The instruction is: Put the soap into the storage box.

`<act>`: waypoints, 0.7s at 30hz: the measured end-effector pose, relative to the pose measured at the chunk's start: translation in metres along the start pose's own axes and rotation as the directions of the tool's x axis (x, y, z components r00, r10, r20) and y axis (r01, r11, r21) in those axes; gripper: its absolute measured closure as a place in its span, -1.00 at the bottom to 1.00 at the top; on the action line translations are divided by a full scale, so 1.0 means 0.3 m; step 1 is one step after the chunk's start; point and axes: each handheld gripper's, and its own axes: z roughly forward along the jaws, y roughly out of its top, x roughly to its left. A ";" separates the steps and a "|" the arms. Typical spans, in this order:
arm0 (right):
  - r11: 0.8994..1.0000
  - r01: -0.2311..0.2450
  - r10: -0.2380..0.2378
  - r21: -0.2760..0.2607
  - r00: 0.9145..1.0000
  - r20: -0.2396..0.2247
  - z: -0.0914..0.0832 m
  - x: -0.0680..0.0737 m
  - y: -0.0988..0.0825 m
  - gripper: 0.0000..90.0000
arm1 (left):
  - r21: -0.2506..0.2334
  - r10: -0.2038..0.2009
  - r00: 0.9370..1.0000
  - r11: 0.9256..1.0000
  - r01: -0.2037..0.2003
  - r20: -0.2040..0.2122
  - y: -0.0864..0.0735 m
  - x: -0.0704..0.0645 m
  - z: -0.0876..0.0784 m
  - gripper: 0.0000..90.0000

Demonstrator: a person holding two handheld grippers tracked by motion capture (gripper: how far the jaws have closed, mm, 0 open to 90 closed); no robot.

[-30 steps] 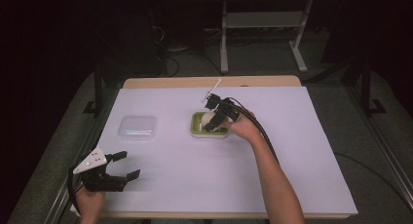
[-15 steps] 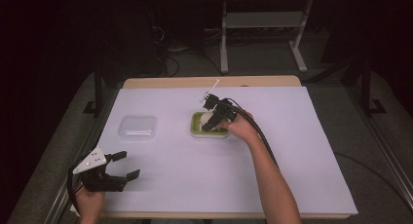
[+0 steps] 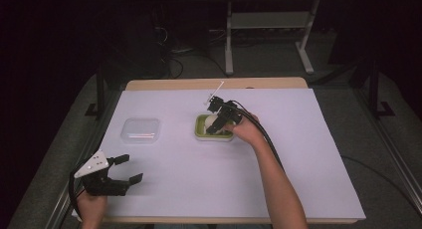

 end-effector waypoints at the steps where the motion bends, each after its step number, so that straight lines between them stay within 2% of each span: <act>1: 1.000 0.003 -0.003 -0.001 1.000 0.002 0.001 0.000 0.001 -0.47 | 0.000 0.001 1.000 1.000 -0.001 -0.001 0.000 0.000 0.000 -0.71; 12: 1.000 0.002 -0.003 0.023 1.000 0.023 0.007 -0.002 -0.002 -0.47 | 0.001 0.000 1.000 1.000 0.000 -0.001 0.000 0.000 -0.001 -0.71; 14: 1.000 0.004 -0.004 -0.012 1.000 0.024 -0.010 -0.004 0.000 -0.44 | 0.000 0.000 1.000 1.000 0.000 -0.002 0.000 0.002 -0.002 -0.71; 15: 1.000 0.004 -0.004 -0.012 1.000 0.024 -0.010 -0.004 0.000 -0.44 | 0.000 0.000 1.000 1.000 0.000 -0.002 0.000 0.002 -0.002 -0.71; 16: 0.999 0.012 -0.011 -0.031 1.000 0.029 -0.028 -0.001 0.002 -0.38 | -0.003 -0.004 1.000 1.000 0.004 -0.002 0.000 0.001 -0.001 -0.71; 21: 0.999 0.008 -0.007 -0.045 1.000 0.023 -0.052 -0.002 -0.004 -0.42 | 0.000 0.000 1.000 1.000 0.000 0.000 0.001 -0.001 0.001 -0.71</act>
